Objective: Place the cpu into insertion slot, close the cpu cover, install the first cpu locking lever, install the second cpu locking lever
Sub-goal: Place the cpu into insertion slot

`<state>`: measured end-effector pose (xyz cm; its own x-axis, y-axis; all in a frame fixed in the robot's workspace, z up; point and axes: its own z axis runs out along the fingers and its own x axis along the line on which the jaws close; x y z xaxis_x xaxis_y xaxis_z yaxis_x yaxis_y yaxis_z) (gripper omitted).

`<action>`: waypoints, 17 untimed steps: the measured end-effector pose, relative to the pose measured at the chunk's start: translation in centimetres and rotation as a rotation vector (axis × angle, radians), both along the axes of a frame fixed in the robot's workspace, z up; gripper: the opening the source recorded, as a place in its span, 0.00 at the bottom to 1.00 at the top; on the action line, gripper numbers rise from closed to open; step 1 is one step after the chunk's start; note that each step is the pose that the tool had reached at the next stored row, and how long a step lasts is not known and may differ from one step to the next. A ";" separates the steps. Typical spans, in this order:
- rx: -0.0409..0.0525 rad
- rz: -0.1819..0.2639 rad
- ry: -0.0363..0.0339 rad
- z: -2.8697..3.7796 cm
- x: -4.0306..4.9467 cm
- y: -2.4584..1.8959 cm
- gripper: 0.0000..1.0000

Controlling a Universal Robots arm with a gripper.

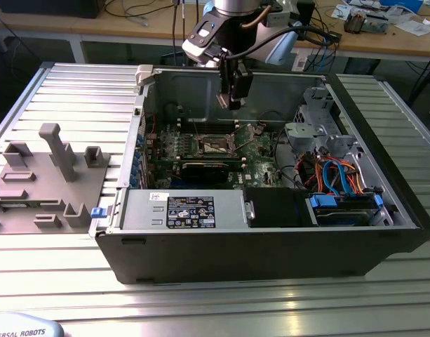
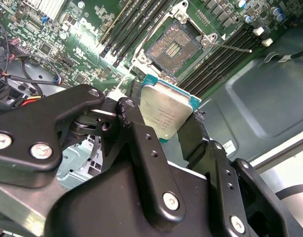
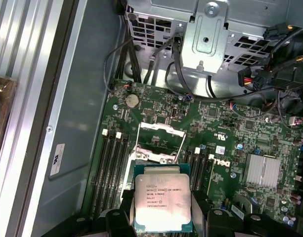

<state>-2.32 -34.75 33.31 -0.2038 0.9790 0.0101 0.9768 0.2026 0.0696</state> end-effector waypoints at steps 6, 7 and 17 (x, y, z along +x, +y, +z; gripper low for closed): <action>0.0000 -0.006 0.0000 -0.02 0.00 0.00 0.54; 0.0000 -0.006 0.0000 -0.02 0.00 0.00 0.54; 0.0000 -0.013 0.0000 -0.05 0.00 0.00 0.54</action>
